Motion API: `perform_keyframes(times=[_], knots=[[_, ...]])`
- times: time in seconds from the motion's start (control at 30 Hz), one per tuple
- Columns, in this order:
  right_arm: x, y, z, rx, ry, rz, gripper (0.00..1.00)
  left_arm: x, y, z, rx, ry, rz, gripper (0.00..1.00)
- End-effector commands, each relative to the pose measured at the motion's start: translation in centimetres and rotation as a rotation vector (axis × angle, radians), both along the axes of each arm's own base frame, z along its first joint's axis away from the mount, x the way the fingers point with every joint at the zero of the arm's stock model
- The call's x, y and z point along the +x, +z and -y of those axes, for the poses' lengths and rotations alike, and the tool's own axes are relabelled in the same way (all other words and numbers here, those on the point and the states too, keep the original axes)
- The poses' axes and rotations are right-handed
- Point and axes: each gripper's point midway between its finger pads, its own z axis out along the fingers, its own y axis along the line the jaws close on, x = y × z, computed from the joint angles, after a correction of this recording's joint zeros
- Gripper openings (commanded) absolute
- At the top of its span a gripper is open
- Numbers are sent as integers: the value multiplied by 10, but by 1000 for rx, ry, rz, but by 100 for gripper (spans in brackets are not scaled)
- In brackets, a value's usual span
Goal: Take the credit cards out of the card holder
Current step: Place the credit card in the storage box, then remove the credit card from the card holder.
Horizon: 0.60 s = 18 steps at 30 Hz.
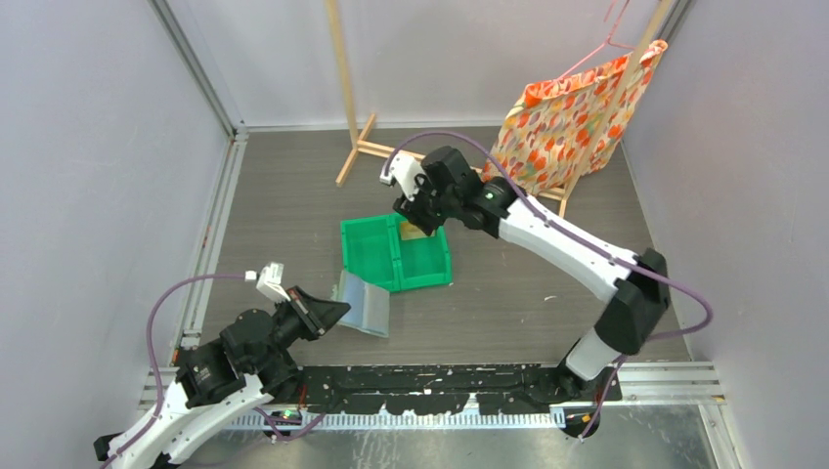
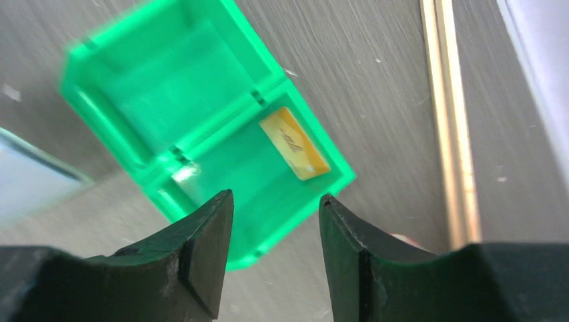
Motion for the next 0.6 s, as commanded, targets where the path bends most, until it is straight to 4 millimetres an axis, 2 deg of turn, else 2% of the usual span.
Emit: perform_keyframes(times=[0.0, 0.1, 0.17, 0.2, 0.27, 0.33, 0.43, 0.57], knots=[[-35, 23, 1, 292, -210, -165, 57, -7, 28, 14, -68, -96, 94, 1], [-69, 18, 10, 424, -263, -280, 63, -16, 31, 23, -78, -170, 107, 1], [-89, 7, 29, 492, -345, -336, 64, -21, 29, 31, -85, -217, 93, 0], [-91, 6, 34, 533, -403, -357, 65, -23, 26, 35, -89, -240, 82, 0], [-109, -1, 52, 620, -513, -428, 66, -27, 22, 46, -112, -284, 58, 1], [-128, -8, 58, 702, -569, -531, 65, -30, 23, 60, -166, -333, 54, 0], [-150, -18, 58, 855, -617, -674, 58, -29, 16, 74, -233, -364, 49, 1], [-167, -39, 69, 910, -702, -722, 49, -22, -17, 82, -263, -335, -32, 1]])
